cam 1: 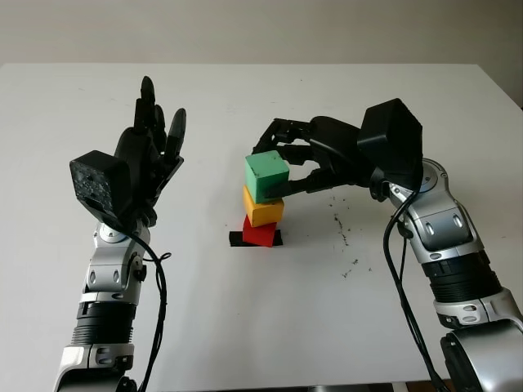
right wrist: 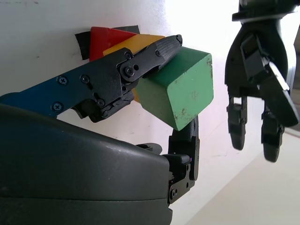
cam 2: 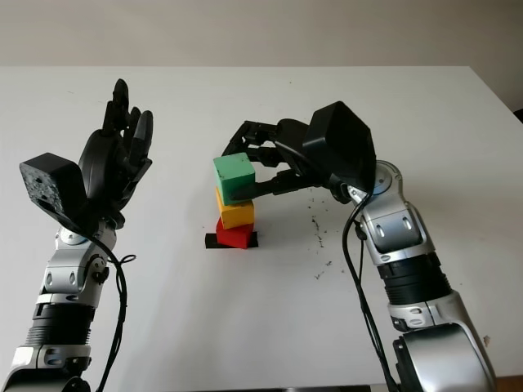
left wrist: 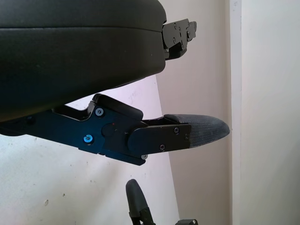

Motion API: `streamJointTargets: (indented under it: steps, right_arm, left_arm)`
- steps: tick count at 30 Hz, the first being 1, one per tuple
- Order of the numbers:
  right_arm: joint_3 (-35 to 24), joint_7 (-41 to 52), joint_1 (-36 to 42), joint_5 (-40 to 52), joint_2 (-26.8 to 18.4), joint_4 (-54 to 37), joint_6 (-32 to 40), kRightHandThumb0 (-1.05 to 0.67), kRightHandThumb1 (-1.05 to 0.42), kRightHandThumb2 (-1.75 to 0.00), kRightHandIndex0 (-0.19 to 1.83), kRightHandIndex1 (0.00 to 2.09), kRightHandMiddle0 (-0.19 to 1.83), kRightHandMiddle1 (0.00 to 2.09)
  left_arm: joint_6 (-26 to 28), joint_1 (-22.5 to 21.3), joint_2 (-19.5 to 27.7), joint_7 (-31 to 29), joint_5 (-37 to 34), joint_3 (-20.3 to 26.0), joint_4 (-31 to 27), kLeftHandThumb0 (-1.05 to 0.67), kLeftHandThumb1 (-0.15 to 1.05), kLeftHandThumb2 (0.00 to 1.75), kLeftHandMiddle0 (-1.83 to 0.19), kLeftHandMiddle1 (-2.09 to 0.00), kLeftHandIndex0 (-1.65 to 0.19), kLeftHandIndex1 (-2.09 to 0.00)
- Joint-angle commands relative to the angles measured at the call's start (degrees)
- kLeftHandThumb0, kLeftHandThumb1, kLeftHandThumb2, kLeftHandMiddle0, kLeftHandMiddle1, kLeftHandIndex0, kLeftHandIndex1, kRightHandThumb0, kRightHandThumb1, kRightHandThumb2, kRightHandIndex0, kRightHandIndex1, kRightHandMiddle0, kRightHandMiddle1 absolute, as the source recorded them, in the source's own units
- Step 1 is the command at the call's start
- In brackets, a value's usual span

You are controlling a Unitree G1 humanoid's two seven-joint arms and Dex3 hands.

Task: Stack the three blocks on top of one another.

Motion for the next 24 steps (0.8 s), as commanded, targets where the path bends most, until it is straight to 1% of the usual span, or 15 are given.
streamJointTargets:
  steps: [1,3,5,6,9,10,12,15,21,24]
  right_arm:
    - [0.84,0.77,-0.5,-0.97,-1.37,0.12,-1.82,-0.5,-0.96,-0.06,0.3,0.03,0.31,1.67]
    - [2.17,1.21,-0.63,-3.42,-2.73,0.36,-4.02,-0.55,-0.95,-0.05,0.23,0.01,0.19,1.47]
    - [3.46,0.89,-0.28,-6.34,-4.15,0.63,-8.3,-0.58,-0.92,-0.05,0.17,0.02,0.14,1.2]
    - [3.92,0.72,-0.08,-7.5,-4.68,0.92,-10.5,-0.6,-0.89,-0.05,0.13,0.02,0.14,0.97]
    - [4.48,0.85,0.3,-9.03,-5.42,2.02,-14.74,-0.65,-0.84,-0.05,0.0,0.02,0.13,0.53]
    - [4.53,0.84,0.39,-9.36,-5.55,2.4,-15.72,-0.66,-0.83,-0.05,-0.03,0.02,0.12,0.45]
    - [4.54,0.91,0.52,-9.78,-5.71,3.16,-17.41,-0.72,-0.82,-0.05,-0.1,0.01,0.08,0.32]
    - [4.7,0.78,0.63,-10.99,-6.11,3.29,-18.48,-0.78,-0.82,-0.05,-0.17,0.0,0.01,0.23]
    - [4.15,0.72,1.41,-11.87,-6.69,2.36,-20.18,-0.82,-0.82,-0.05,-0.19,0.0,-0.12,0.11]
    - [2.78,0.23,2.15,-11.19,-6.99,0.49,-19.22,-0.84,-0.83,-0.06,-0.19,0.0,-0.18,0.02]
  left_arm:
    - [-0.17,0.07,-0.17,-0.14,0.02,-0.27,-1.09,-0.72,1.05,0.48,0.18,-0.05,0.19,-0.03]
    - [-0.17,0.05,-0.17,-0.17,-0.06,-0.21,-0.94,-0.72,1.05,0.48,0.19,-0.05,0.19,-0.04]
    - [-0.36,0.08,-0.08,-0.21,0.13,-0.33,-0.95,-0.72,1.05,0.48,0.18,-0.05,0.19,-0.04]
    - [-0.33,0.11,-0.06,-0.15,0.25,-0.39,-1.04,-0.73,1.05,0.48,0.18,-0.05,0.19,-0.04]
    - [-0.23,0.1,-0.31,-0.08,-0.11,-0.22,-1.12,-0.73,1.05,0.47,0.18,-0.06,0.19,-0.04]
    - [-0.33,0.08,-0.25,-0.06,-0.03,-0.25,-1.04,-0.73,1.05,0.47,0.18,-0.05,0.19,-0.04]
    - [-0.11,0.09,-0.32,-0.07,-0.24,-0.16,-1.12,-0.74,1.05,0.46,0.18,-0.05,0.19,-0.04]
    - [-0.21,0.17,-0.27,0.0,-0.05,-0.27,-1.16,-0.74,1.05,0.46,0.18,-0.05,0.18,-0.05]
    - [0.1,0.24,-0.42,0.26,-0.12,-0.2,-1.33,-0.74,1.05,0.46,0.19,-0.05,0.18,-0.05]
    - [-0.04,0.37,-0.33,0.09,-0.12,-0.23,-1.28,-0.73,1.05,0.47,0.19,-0.03,0.19,-0.04]
